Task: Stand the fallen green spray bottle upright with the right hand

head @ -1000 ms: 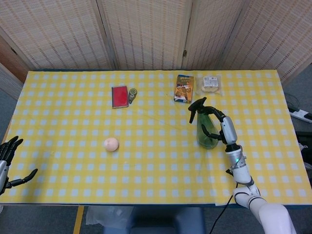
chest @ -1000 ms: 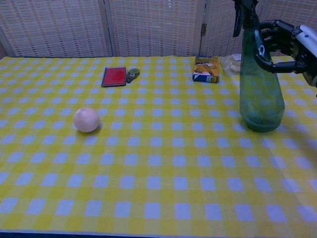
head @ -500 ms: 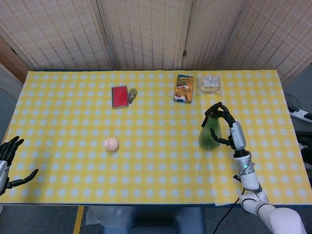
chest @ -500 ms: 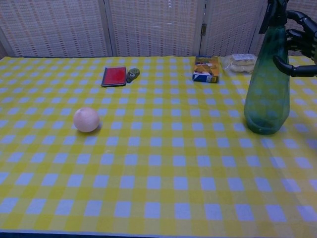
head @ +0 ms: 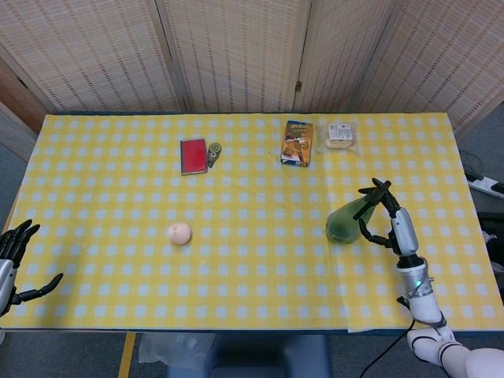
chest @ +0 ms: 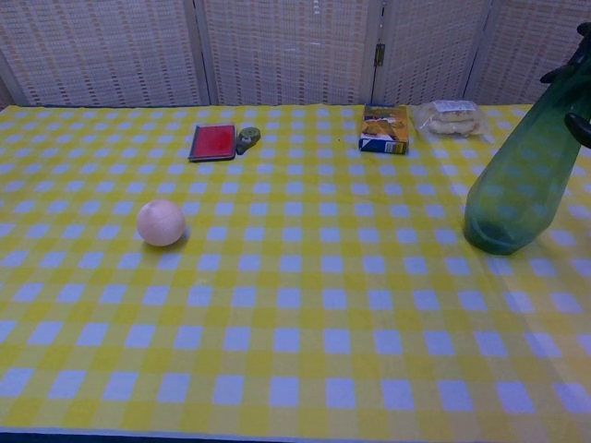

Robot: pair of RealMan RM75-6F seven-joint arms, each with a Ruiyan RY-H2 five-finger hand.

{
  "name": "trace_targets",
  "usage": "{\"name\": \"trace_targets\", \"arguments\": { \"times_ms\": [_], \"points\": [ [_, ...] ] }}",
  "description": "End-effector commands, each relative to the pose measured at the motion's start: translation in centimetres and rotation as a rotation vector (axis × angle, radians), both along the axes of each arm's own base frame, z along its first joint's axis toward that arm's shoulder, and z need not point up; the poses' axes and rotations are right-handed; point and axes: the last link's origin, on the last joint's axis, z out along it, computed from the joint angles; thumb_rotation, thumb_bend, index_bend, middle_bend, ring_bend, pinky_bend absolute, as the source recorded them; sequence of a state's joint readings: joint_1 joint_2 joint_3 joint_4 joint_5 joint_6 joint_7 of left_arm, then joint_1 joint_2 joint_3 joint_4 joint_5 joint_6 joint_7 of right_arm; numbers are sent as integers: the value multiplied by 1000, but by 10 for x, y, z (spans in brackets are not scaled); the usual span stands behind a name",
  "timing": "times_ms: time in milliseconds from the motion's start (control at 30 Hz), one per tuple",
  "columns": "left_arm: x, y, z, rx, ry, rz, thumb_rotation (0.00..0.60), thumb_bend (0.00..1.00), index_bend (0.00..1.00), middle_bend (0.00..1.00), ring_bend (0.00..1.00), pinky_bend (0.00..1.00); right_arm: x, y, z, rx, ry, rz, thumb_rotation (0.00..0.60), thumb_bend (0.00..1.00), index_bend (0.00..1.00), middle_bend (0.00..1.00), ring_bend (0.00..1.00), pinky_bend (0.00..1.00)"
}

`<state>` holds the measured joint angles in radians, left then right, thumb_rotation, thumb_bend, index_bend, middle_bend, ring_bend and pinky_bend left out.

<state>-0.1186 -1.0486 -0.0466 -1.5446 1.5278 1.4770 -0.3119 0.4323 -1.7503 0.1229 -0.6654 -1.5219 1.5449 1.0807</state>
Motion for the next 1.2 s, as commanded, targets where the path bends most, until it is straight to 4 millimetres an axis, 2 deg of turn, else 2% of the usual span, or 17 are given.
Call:
{"name": "trace_targets", "arguments": {
  "times_ms": [33,167,767,1067,1200],
  "points": [
    [1,0,0,2,1,-1,320,264,0,53,52,33,-1,2,2,7,4,-8,600,465,34,201,223,85],
    [1,0,0,5,0,-3,321,264,0,53,54,33,-1,2,3,22,16,-12,600,465,11,159,195,59],
    [3,-2,0,13,5,-15,322,264,0,53,57,34,-8,13,17,11,47,-39,600,410,0,125,175,34],
    [4,-1,-2,11,24,-13,319,264,0,53,57,33,-23,29,37,-2,67,-72,600,400,0,113,163,33],
    [5,-1,-3,13,39,-15,324,263,0,53,56,33,-36,48,53,-25,155,-91,600,398,0,57,122,27]
  ]
}}
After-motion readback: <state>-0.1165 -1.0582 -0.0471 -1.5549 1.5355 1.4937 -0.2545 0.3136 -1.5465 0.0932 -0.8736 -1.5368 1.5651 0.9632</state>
